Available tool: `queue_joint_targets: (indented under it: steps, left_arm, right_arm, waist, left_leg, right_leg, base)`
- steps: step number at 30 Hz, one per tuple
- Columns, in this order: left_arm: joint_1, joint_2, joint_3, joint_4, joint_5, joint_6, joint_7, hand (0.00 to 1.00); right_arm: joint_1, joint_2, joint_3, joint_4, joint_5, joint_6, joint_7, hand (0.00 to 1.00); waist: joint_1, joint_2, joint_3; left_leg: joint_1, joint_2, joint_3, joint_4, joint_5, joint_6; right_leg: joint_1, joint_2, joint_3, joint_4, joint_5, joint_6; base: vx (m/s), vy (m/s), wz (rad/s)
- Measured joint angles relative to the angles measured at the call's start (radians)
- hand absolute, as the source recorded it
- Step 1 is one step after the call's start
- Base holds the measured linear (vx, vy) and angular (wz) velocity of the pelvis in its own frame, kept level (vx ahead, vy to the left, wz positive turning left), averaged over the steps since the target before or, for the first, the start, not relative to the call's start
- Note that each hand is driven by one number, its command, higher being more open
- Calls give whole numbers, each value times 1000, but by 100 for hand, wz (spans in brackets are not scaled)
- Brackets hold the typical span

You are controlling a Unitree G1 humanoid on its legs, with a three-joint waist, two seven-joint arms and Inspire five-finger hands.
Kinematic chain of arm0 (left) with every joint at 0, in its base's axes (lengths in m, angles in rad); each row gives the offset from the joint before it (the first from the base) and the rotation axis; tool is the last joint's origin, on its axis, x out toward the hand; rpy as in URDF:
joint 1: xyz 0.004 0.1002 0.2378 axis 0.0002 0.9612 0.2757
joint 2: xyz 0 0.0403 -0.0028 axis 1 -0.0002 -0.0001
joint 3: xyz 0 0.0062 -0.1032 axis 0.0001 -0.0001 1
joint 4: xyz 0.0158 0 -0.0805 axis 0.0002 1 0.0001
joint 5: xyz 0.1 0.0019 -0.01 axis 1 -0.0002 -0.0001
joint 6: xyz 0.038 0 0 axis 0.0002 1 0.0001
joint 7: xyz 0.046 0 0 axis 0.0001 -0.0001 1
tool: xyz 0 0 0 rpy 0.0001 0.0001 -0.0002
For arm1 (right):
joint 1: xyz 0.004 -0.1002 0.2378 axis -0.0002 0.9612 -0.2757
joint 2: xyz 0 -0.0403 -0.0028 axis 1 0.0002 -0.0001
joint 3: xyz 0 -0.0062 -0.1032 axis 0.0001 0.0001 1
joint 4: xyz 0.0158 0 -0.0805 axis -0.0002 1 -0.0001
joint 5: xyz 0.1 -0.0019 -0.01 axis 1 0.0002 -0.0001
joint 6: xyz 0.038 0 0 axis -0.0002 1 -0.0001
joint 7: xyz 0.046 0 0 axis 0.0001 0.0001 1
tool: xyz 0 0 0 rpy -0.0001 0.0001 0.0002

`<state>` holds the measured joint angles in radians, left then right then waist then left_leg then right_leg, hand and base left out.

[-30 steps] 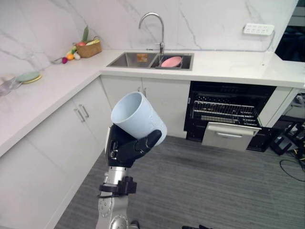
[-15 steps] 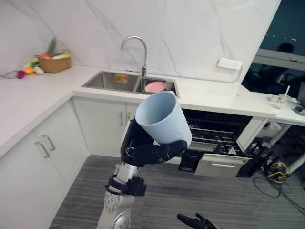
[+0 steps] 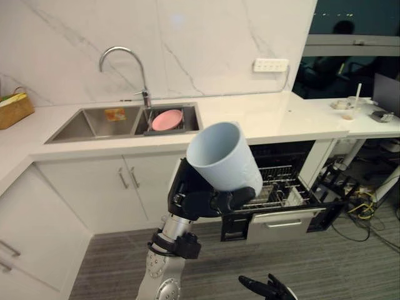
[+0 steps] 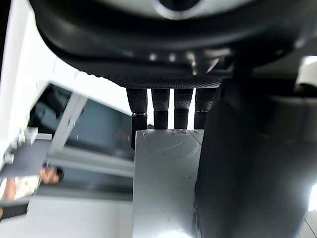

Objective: Walk over to the sink, pick up the cup, carry it to the dishwasher, place the cup inside the dishwasher, then close the dishwasher door

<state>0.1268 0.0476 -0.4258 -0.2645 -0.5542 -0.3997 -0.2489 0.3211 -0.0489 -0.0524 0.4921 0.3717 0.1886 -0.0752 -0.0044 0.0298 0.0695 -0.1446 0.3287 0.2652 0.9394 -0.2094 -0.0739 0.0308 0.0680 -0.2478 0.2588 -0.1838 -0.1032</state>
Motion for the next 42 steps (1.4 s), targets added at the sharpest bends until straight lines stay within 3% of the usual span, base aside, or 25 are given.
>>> queue_joint_targets:
  steps: [3,5,7,8,9,10,13,14,19,20,22,24,27,30,34,38,42]
  left_arm:
    - [0,-20,14,-1,-7,-10,13,0]
    - [0,-26,14,-1,-11,-23,35,0]
    - [0,-30,13,-1,-10,-31,70,0]
    - [1,-32,9,-3,-3,-48,89,0]
    - [2,-30,7,-3,4,-63,99,0]
    - [10,-17,10,-4,8,-85,117,0]
    - [6,-13,50,-17,3,-146,192,0]
    - [-3,-13,72,-17,5,-159,234,0]
    - [-23,-11,107,-17,130,-164,355,0]
    - [-30,-8,132,-17,177,-147,377,0]
    - [-32,20,211,-16,224,-122,388,0]
    - [-35,44,303,-16,219,-106,363,0]
    - [-25,47,385,-16,224,-91,353,0]
    - [-21,47,341,4,347,-59,380,0]
    - [-55,49,211,83,548,-14,444,0]
    - [-93,47,137,151,716,48,522,0]
    - [-105,48,143,195,765,70,605,0]
  right_arm:
    - [-24,0,2,-2,9,-19,-6,100]
    - [-51,1,2,-1,19,-29,-15,100]
    - [-66,0,2,-2,28,-53,-32,100]
    - [-64,-2,1,-2,28,-61,-46,100]
    - [-64,-4,1,4,28,-64,-50,100]
    - [-62,12,0,15,28,-64,-60,100]
    - [-45,91,0,2,28,-73,-101,100]
    - [-40,99,15,-14,27,-74,-139,100]
    - [-57,98,-2,-194,-26,-93,-243,100]
    - [-68,97,-20,-207,-32,-223,-185,100]
    - [-89,92,-83,-323,-96,-229,-175,100]
    - [-87,66,-233,-429,-107,-295,-67,100]
    - [-65,-51,-472,-597,-32,-378,98,100]
    - [-95,-96,-460,-771,61,-450,235,100]
    - [-182,-97,-227,-846,68,-450,345,100]
    - [-234,-100,-17,-842,70,-367,396,100]
    - [-234,-103,6,-815,72,-333,395,100]
  waist:
    - [23,-2,-19]
    - [28,-9,-25]
    - [33,-9,-27]
    - [35,1,-34]
    - [36,6,-42]
    - [35,-17,-66]
    - [21,-83,-97]
    - [16,-92,-104]
    - [15,-89,-113]
    - [14,-85,-113]
    - [-1,-76,-115]
    - [-26,-76,-114]
    - [-51,-78,-108]
    - [-81,-78,-108]
    - [-84,-74,-105]
    - [-61,-49,-88]
    - [-63,-49,-88]
  left_leg:
    - [19,-49,-11,-360,-32,7]
    - [36,-87,-66,-539,-20,1]
    - [42,-110,-119,-628,44,-1]
    - [64,-104,-112,-697,150,8]
    - [69,-98,-111,-703,184,-49]
    - [95,-123,-75,-706,165,-46]
    - [134,-177,0,-750,150,-19]
    - [154,-188,27,-771,143,-8]
    - [195,-206,111,-829,139,10]
    - [198,-195,143,-832,145,2]
    - [198,-174,187,-830,144,-2]
    - [192,-171,202,-832,143,-4]
    - [194,-173,207,-843,143,-4]
    - [206,-175,218,-851,143,-4]
    - [205,-187,222,-859,144,-3]
    - [205,-215,207,-879,159,11]
    - [199,-222,196,-878,161,14]
  right_leg:
    - [7,-2,109,-12,6,3]
    - [10,-19,184,-10,3,24]
    - [21,-44,260,6,-20,67]
    - [34,-52,307,26,-44,108]
    - [36,-55,326,34,-59,127]
    - [38,-85,356,36,-69,147]
    - [40,-156,362,-15,-48,195]
    - [46,-174,340,-41,-26,216]
    - [32,-208,223,-110,33,209]
    - [21,-202,201,-132,60,207]
    - [9,-182,192,-165,105,198]
    - [10,-174,188,-200,128,196]
    - [14,-174,177,-213,137,200]
    - [16,-173,176,-230,155,203]
    - [20,-181,176,-266,182,207]
    - [18,-197,174,-279,196,214]
    - [18,-202,167,-282,197,216]
  base:
    - [263,68,-94]
    - [317,194,-112]
    - [331,325,-114]
    - [254,324,-89]
    - [279,441,-90]
    - [215,373,-63]
    - [113,267,-56]
    - [41,201,-55]
    - [-2,73,-50]
    - [18,26,-72]
    - [42,-20,-74]
    - [36,-28,-34]
    - [45,-11,-5]
    - [-11,-4,-17]
    - [-84,11,-9]
    - [-78,30,0]
    - [-10,2,7]
